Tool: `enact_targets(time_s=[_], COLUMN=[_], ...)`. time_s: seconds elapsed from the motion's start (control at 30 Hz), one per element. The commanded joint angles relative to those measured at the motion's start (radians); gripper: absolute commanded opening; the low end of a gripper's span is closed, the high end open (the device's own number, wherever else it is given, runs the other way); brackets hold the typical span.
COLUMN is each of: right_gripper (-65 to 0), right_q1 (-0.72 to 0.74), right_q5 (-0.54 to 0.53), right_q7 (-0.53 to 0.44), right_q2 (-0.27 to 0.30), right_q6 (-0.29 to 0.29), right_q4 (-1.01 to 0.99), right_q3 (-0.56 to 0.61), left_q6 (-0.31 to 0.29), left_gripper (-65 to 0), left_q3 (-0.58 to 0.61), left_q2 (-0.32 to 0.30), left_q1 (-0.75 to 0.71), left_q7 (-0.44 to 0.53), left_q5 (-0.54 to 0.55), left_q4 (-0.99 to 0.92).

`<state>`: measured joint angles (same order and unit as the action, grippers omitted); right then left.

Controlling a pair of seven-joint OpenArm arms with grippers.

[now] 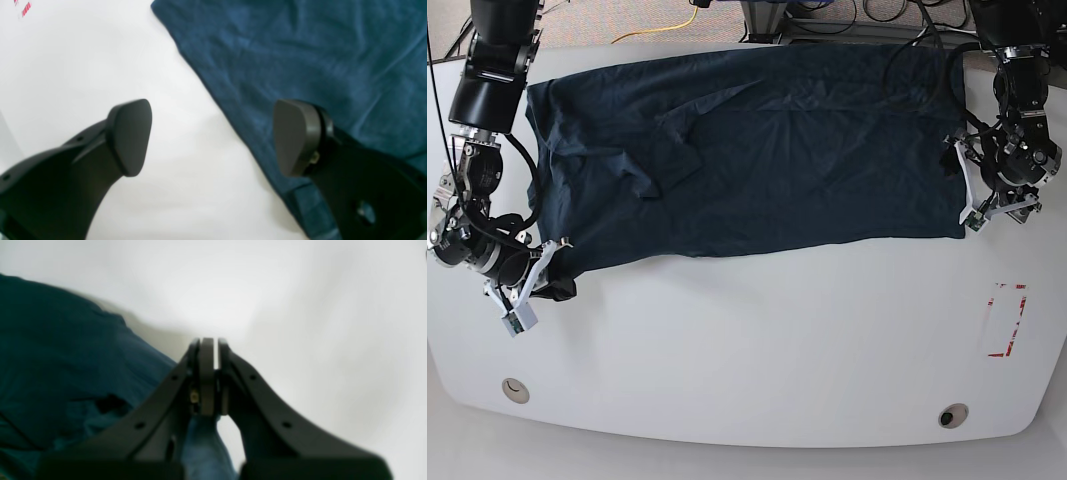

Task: Layout the t-shirt on the table in an organized manner, then fold the t-shirt properly
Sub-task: 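Move the right gripper along the side edge to the hem corner and grasp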

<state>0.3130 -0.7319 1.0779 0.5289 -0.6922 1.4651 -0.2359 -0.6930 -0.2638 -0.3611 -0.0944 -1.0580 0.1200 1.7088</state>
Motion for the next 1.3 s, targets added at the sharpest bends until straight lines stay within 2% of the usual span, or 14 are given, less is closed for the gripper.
enact_targets(time_s=[0.0,0.27,0.33,0.57,0.63,0.87,1.0,1.17,1.27], right_gripper=[-65.0,-62.9,-59.0,-33.8,-29.8,-27.6,-27.4,-27.3,-27.3], right_q1=[0.050,0.058,0.058,0.036,0.024,0.004,0.007,0.012,0.054], right_q5=[-0.013,-0.013,-0.013,-0.013,-0.013,-0.010,0.030,0.120,0.171], right_q7=[-0.025,-0.025,-0.025,-0.025,-0.025,-0.025,-0.038,-0.143,-0.172], right_q2=[0.027,0.036,0.036,0.036,0.036,0.032,0.030,0.004,-0.014], right_q6=[-0.002,-0.001,-0.001,-0.001,-0.001,-0.001,-0.002,-0.006,-0.006], right_q4=[0.018,0.018,0.018,0.018,0.023,0.006,-0.051,-0.160,-0.238], right_q3=[-0.007,-0.007,-0.007,-0.009,-0.021,-0.062,-0.062,-0.056,-0.056], left_q6=[0.003,0.003,0.003,0.003,0.003,0.003,0.003,0.003,0.003], left_gripper=[-12.5,-12.5,-12.5,-12.5,-12.5,-12.5,-12.5,-12.5,-12.5], left_q3=[-0.007,-0.007,-0.007,-0.007,-0.007,-0.007,-0.007,-0.007,-0.009], left_q2=[-0.017,-0.017,-0.017,-0.017,-0.017,-0.017,-0.017,-0.017,-0.017], left_q1=[0.012,0.012,0.012,0.012,0.012,0.012,0.012,0.012,0.015], left_q7=[0.008,0.008,0.008,0.008,0.008,0.008,0.008,0.008,0.008], left_q5=[0.000,0.000,0.000,0.000,0.000,0.000,0.000,0.002,0.004], left_q4=[0.013,0.015,0.015,0.015,0.015,0.013,0.015,0.018,0.018])
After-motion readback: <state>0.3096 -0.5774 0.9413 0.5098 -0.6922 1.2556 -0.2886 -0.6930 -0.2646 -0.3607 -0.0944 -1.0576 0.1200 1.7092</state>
